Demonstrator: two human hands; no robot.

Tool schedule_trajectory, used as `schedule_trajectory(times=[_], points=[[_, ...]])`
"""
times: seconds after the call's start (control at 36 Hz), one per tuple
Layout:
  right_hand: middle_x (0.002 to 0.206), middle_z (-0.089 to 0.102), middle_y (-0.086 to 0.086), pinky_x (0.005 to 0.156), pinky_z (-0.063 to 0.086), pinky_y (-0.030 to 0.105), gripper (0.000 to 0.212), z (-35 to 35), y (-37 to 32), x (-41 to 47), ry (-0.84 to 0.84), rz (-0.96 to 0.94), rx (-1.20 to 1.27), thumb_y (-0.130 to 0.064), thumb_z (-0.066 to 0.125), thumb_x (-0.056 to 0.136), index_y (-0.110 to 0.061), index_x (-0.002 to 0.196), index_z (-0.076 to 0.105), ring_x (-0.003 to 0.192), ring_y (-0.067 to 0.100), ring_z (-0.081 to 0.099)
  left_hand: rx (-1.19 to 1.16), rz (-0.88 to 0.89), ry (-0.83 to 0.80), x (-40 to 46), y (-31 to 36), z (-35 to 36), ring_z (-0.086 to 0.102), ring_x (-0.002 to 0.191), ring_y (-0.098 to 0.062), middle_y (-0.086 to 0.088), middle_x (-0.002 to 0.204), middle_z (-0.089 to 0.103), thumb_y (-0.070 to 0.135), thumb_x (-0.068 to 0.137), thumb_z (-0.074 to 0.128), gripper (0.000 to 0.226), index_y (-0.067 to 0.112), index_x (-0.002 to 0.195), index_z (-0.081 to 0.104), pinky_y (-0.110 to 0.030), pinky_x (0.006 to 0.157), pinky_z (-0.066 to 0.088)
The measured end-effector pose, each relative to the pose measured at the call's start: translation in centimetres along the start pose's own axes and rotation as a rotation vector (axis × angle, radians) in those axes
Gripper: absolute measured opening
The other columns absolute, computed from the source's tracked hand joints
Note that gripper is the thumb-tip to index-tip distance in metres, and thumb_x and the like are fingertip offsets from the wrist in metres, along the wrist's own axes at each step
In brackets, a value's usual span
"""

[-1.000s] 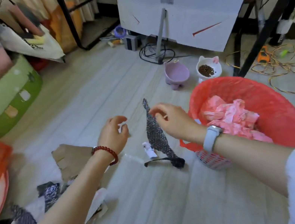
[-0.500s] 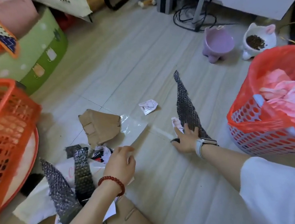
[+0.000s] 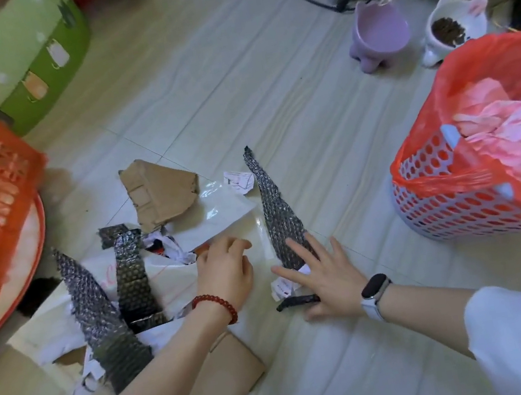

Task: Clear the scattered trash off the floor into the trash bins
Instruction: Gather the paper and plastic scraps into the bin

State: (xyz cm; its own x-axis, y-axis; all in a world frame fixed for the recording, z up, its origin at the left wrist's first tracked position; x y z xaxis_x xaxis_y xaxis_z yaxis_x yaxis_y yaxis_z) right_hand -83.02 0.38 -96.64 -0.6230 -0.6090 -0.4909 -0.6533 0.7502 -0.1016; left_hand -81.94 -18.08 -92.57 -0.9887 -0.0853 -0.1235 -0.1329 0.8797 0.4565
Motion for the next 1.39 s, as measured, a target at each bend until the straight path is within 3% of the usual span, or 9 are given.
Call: schedule_trajectory(times=[0.08,0.25,0.42,0.58,0.69,0.94,1.14,1.22,1.39], points=[[0.155,-0.022,0.006,0.109,0.003,0.063,0.091,0.4,-0.9,1.0,-0.087,0.028,0.059,-0.064,0.059,0.074,-0.052,0.141,-0.002,0.14,0.039,-0.02,0.003,0.027,0.063,-0.5,-0.3,-0.3,0.061,0.093,-0.035,-0.012,0.098,0.064,0.002,0.072,0.057,0.022,0.01,0.09,0.067,-0.046,0.081,0.043],[0.132,0.049,0.011,0.084,0.042,0.049,0.038,0.1,-2.0,1.4,0.174,0.028,0.175,-0.008,0.067,0.066,-0.019,0.101,0.06,0.119,0.045,0.043,0.045,-0.066,0.115,-1.3,-1.3,-1.1,0.053,0.108,-0.036,-0.015,0.112,0.06,-0.002,0.071,0.062,0.025,0.01,0.094,0.066,-0.048,0.089,0.036],[0.076,0.054,0.002,0.043,0.041,0.032,0.043,1.0,-2.8,1.6,0.33,0.007,0.241,0.005,0.071,0.04,-0.015,0.071,0.049,0.065,0.023,0.046,0.034,-0.074,0.094,-1.6,-1.3,-0.8,0.051,0.112,-0.034,-0.013,0.116,0.059,0.0,0.076,0.059,0.024,0.01,0.097,0.065,-0.045,0.091,0.034],[0.107,0.045,0.012,0.071,0.027,0.029,0.026,0.4,-2.6,1.2,0.108,0.01,0.379,0.008,0.045,0.081,-0.006,0.102,0.051,0.088,0.022,0.033,0.001,-0.029,0.088,-1.8,-0.6,-0.7,0.052,0.11,-0.034,-0.012,0.112,0.06,0.0,0.077,0.059,0.025,0.011,0.099,0.065,-0.045,0.088,0.037],[0.084,0.045,0.0,0.063,0.031,0.029,0.025,-1.6,-2.1,-0.4,0.052,0.028,0.7,0.0,0.048,0.081,-0.022,0.073,0.039,0.078,0.022,0.042,-0.098,0.06,0.005,-1.5,-0.6,-0.2,0.051,0.111,-0.034,-0.013,0.119,0.056,0.009,0.076,0.051,0.04,0.008,0.115,0.059,-0.046,0.091,0.045],[0.073,0.054,-0.008,0.058,0.039,0.009,0.025,-6.7,1.1,-3.1,0.151,0.141,1.375,0.004,0.052,0.085,-0.02,0.087,0.053,0.059,-0.007,0.051,-1.209,-0.468,-0.541,-0.9,3.8,0.9,0.046,0.123,-0.019,0.004,0.122,0.056,0.052,0.093,0.026,0.044,0.029,0.123,0.049,-0.038,0.102,0.035],[0.086,0.053,-0.002,0.063,0.038,0.02,0.005,-7.3,1.0,-2.9,0.274,0.162,0.98,-0.017,0.039,0.097,-0.021,0.098,0.042,0.082,0.018,0.052,-1.509,-0.669,-0.648,-1.8,6.6,0.9,0.061,0.1,-0.034,-0.016,0.112,0.058,0.065,0.082,0.037,0.062,0.015,0.109,0.06,-0.047,0.091,0.047],[0.117,0.049,0.01,0.074,0.046,0.037,0.025,-7.4,0.5,-3.2,0.277,0.105,0.665,-0.011,0.036,0.096,-0.012,0.119,0.044,0.092,0.031,0.056,-1.508,-0.694,-0.619,-1.9,6.7,0.7,0.059,0.107,-0.032,-0.014,0.119,0.055,0.064,0.082,0.039,0.062,0.014,0.111,0.059,-0.046,0.087,0.05],[0.12,0.041,0.012,0.068,0.045,0.04,0.048,-7.4,-0.7,-3.7,0.246,0.036,0.299,-0.002,0.039,0.09,-0.008,0.137,0.034,0.087,0.036,0.054,-1.308,-0.657,-0.44,-1.8,6.1,0.3,0.063,0.083,-0.022,-0.007,0.096,0.063,0.029,0.084,0.063,0.029,0.014,0.109,0.058,-0.037,0.072,0.055]])
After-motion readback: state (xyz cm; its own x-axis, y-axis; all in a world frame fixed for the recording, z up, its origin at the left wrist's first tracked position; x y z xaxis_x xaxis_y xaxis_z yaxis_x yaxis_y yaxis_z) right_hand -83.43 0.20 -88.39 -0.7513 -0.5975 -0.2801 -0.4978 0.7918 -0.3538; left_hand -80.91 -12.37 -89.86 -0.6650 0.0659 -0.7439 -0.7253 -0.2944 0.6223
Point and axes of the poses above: each hand's wrist, its own x-axis towards the middle knuckle, its own z-axis out of the palm, y = z × x, the point moved 3 cm from there along x, towards the middle knuckle
